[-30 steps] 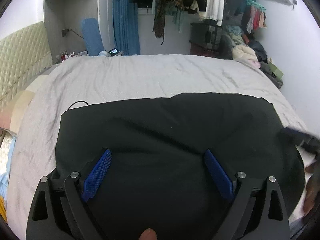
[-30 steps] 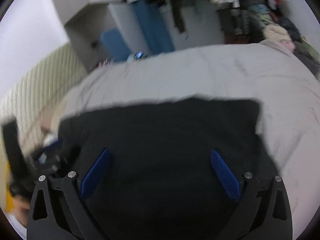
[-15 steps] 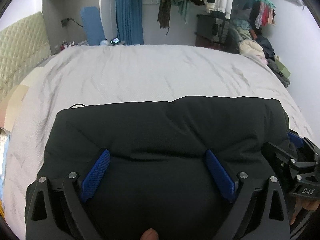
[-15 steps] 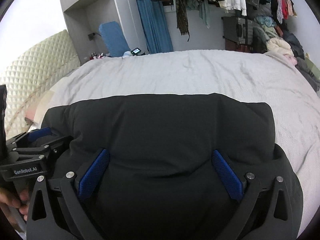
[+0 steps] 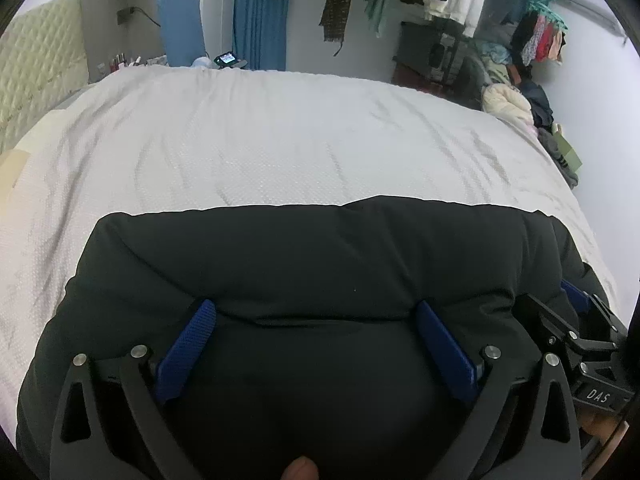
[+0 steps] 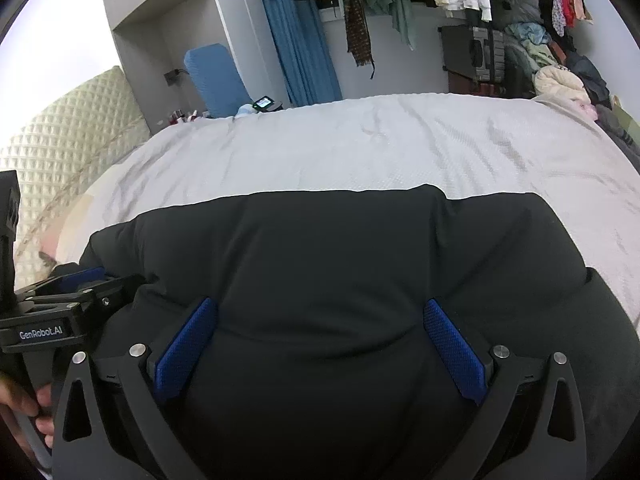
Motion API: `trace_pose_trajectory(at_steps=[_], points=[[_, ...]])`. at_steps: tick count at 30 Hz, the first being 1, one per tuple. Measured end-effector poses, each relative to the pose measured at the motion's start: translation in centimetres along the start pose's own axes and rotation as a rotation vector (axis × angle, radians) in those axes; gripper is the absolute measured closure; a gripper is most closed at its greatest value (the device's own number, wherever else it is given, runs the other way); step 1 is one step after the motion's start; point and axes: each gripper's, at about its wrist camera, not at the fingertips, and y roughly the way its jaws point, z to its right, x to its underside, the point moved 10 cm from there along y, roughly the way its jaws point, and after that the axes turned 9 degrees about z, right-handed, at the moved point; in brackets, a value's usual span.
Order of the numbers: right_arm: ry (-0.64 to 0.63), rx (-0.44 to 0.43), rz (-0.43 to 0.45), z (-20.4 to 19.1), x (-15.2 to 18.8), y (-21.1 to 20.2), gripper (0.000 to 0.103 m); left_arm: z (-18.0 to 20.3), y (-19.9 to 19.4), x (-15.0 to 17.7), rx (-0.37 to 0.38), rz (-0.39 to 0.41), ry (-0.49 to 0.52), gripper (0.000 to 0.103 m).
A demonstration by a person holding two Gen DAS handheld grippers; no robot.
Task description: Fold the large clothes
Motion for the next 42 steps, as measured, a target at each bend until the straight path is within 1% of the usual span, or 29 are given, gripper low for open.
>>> trace_pose_trajectory(at_steps=[3,7,8,10,12,14,15,16,18,19,22,23,25,26,28,30,31,32,33,34,35,36,37,38,39,40,41,42], points=[[0.009,-0.027,0.011,-0.1,0.1,-0.4,0.0,0.1,-0.2,-0.1,0.022,0.011,-0.023,0.002],[0.037,-0.11,0.02,-0.4,-0.2,-1.9,0.0,-0.6,-1.8,0.0,0.043,0.024,-0.058,0.003],[0.039,-0.131,0.019,-0.3,-0.4,-2.6,0.0,-1.2,-2.6,0.1,0.046,0.032,-0.07,0.003],[0.045,-0.144,0.037,0.5,-0.9,-4.5,0.0,-1.9,-4.1,-0.2,0.065,0.06,-0.105,0.003],[0.023,-0.15,0.057,1.7,-1.5,-6.8,0.0,-2.6,-5.2,-0.5,0.066,0.077,-0.099,0.003],[-0.002,-0.135,0.077,3.3,-2.0,-8.8,0.0,-3.7,-7.1,-0.6,0.055,0.111,-0.089,0.003],[-0.005,-0.129,0.086,4.1,-2.1,-9.6,0.0,-4.4,-7.9,-0.4,0.038,0.129,-0.081,0.003],[0.005,-0.114,0.097,5.3,-2.2,-10.4,0.0,-5.5,-8.7,-0.1,0.005,0.145,-0.07,0.003],[0.058,-0.096,0.098,7.7,-1.9,-11.2,0.0,-7.3,-9.6,0.8,-0.032,0.141,-0.089,0.003],[0.096,-0.088,0.093,8.9,-1.6,-11.4,0.0,-8.8,-10.1,1.5,-0.047,0.131,-0.117,0.003],[0.184,-0.042,0.045,11.9,0.0,-11.2,0.0,-12.2,-11.3,3.2,-0.115,0.119,-0.161,0.003],[0.222,-0.025,0.014,13.0,0.8,-11.0,0.0,-13.1,-11.6,3.7,-0.127,0.114,-0.176,0.003],[0.279,-0.031,-0.025,14.0,1.7,-10.4,0.0,-14.7,-12.0,5.0,-0.134,0.101,-0.208,0.003],[0.306,-0.04,-0.05,14.2,2.2,-10.0,0.0,-15.1,-12.0,5.5,-0.128,0.096,-0.218,0.003],[0.358,-0.04,-0.114,14.8,3.7,-9.3,0.0,-15.6,-11.5,6.5,-0.08,0.077,-0.248,0.004],[0.405,-0.045,-0.161,15.0,4.7,-8.7,0.0,-15.8,-10.6,7.2,-0.06,0.048,-0.262,0.004],[0.43,-0.076,-0.178,14.7,5.2,-8.6,0.0,-15.7,-10.1,7.4,-0.032,0.036,-0.277,0.005],[0.447,-0.114,-0.186,14.2,5.3,-8.6,0.0,-15.3,-9.7,7.5,0.009,0.028,-0.299,0.008],[0.457,-0.147,-0.185,13.7,5.3,-8.7,0.005,-14.8,-9.6,7.5,0.057,0.025,-0.323,0.013],[0.459,-0.184,-0.182,13.0,5.1,-9.0,0.014,-14.5,-9.6,7.5,0.091,0.027,-0.336,0.026],[0.447,-0.209,-0.177,12.2,4.9,-9.4,0.021,-14.1,-9.7,7.4,0.116,0.032,-0.338,0.034],[0.421,-0.215,-0.167,11.2,4.6,-9.9,0.034,-13.6,-10.0,7.1,0.122,0.045,-0.319,0.038],[0.378,-0.21,-0.149,10.5,4.1,-10.3,0.053,-13.1,-10.3,6.9,0.125,0.054,-0.299,0.049],[0.325,-0.205,-0.129,9.6,3.6,-10.8,0.062,-12.6,-10.7,6.7,0.134,0.064,-0.277,0.059],[0.29,-0.205,-0.116,8.9,3.4,-11.2,0.074,-12.4,-11.1,6.7,0.143,0.071,-0.269,0.063],[0.254,-0.203,-0.107,8.1,3.2,-11.6,0.079,-12.1,-11.7,6.4,0.15,0.083,-0.255,0.07],[0.21,-0.188,-0.101,7.4,3.2,-11.9,0.08,-11.9,-12.1,6.3,0.147,0.09,-0.246,0.073],[0.173,-0.164,-0.1,7.0,3.4,-12.0,0.08,-11.9,-12.4,6.3,0.134,0.095,-0.232,0.073]])
